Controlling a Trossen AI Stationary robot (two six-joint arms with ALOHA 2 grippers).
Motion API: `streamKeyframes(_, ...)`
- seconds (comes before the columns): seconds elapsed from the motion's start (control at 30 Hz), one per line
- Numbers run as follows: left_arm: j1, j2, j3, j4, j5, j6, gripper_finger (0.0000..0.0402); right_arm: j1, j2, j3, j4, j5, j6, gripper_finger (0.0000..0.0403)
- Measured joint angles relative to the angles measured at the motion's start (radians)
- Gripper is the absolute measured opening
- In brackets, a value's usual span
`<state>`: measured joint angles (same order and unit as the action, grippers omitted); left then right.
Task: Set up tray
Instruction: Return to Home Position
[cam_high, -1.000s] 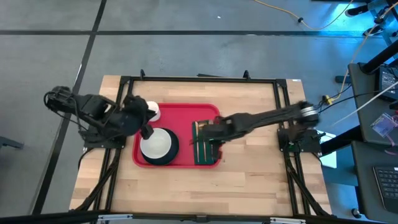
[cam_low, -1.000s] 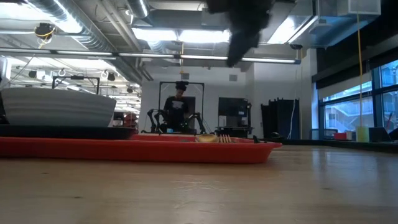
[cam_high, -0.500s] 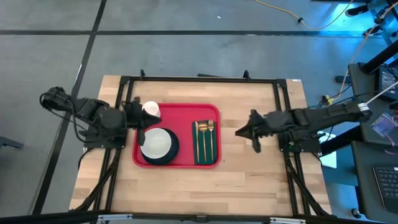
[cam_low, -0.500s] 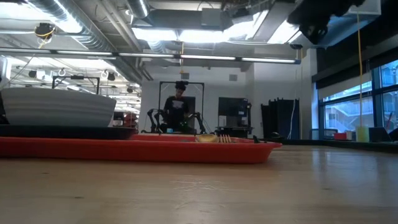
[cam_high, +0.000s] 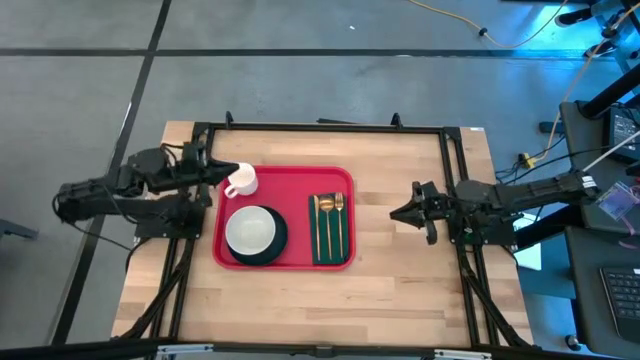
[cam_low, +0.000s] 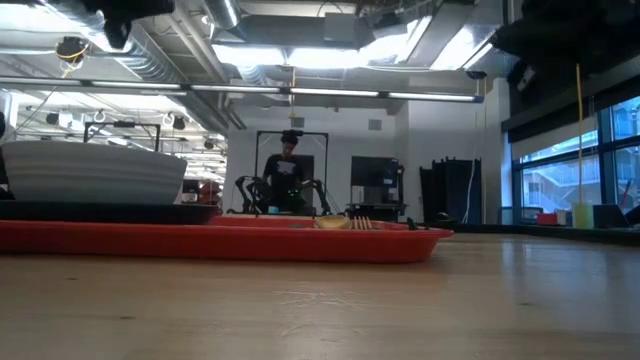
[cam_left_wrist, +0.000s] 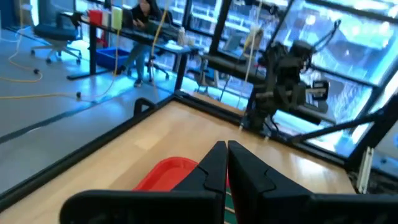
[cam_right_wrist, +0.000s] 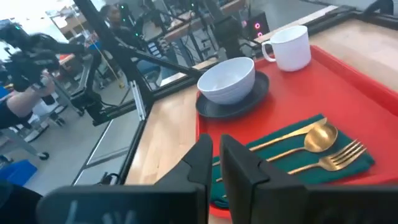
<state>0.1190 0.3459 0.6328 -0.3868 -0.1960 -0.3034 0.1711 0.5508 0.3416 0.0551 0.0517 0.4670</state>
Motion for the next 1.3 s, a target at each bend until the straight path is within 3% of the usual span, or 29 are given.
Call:
streamKeyframes(0.17, 0.055, -0.137, -0.114, 0.023, 0.041, -0.035, 0.0006, 0.000, -0.048, -0.097, 0.108, 0.004, -0.064, 0.0035)
streamKeyframes(0.53, 0.063, -0.346, -0.282, 0.028, 0.009, -0.053, 0.0006, 0.000, -0.184, -0.336, 0.436, 0.008, -0.050, 0.0035)
streamKeyframes(0.77, 0.067, -0.345, -0.359, 0.064, 0.007, -0.050, 0.0006, -0.001, -0.248, -0.335, 0.419, 0.034, -0.117, 0.0035)
streamKeyframes(0.9, 0.067, -0.345, -0.433, 0.176, 0.013, -0.050, 0.0006, -0.007, -0.276, -0.334, 0.413, 0.034, -0.155, 0.0035)
streamKeyframes(1.3, 0.067, -0.345, -0.580, 0.302, -0.027, -0.065, 0.0006, -0.014, -0.354, -0.334, 0.296, 0.101, -0.112, 0.0035)
